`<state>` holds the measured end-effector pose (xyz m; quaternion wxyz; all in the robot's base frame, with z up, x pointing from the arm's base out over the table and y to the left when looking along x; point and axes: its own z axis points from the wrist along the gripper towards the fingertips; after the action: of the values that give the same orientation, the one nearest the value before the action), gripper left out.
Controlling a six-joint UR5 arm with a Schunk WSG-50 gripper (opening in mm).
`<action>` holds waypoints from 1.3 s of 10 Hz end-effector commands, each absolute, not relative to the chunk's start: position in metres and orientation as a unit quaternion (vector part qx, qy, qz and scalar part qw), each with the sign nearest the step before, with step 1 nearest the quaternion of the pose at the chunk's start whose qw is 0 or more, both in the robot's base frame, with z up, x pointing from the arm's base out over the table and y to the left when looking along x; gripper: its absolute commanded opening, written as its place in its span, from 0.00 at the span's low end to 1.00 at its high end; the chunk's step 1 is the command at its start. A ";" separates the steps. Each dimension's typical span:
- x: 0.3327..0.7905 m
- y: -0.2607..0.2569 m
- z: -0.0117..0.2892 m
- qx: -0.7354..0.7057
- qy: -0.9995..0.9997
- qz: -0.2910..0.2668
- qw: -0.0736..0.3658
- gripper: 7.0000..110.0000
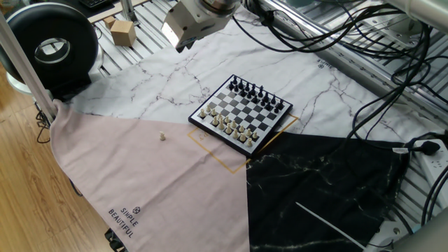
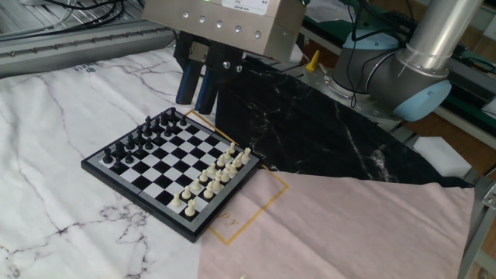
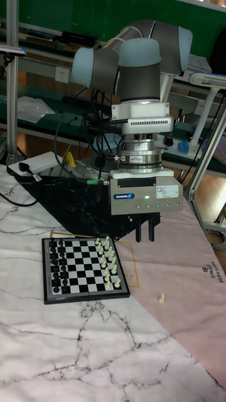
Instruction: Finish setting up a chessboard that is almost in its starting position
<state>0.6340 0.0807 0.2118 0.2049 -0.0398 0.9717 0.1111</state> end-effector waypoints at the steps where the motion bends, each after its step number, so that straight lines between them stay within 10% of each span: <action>1: 0.634 0.078 0.213 -0.045 0.972 0.107 0.205 0.15; 13: 0.699 0.147 0.127 0.043 0.987 0.087 0.127 0.15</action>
<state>0.6817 0.1185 0.1456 0.1359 0.0109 0.9874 0.0806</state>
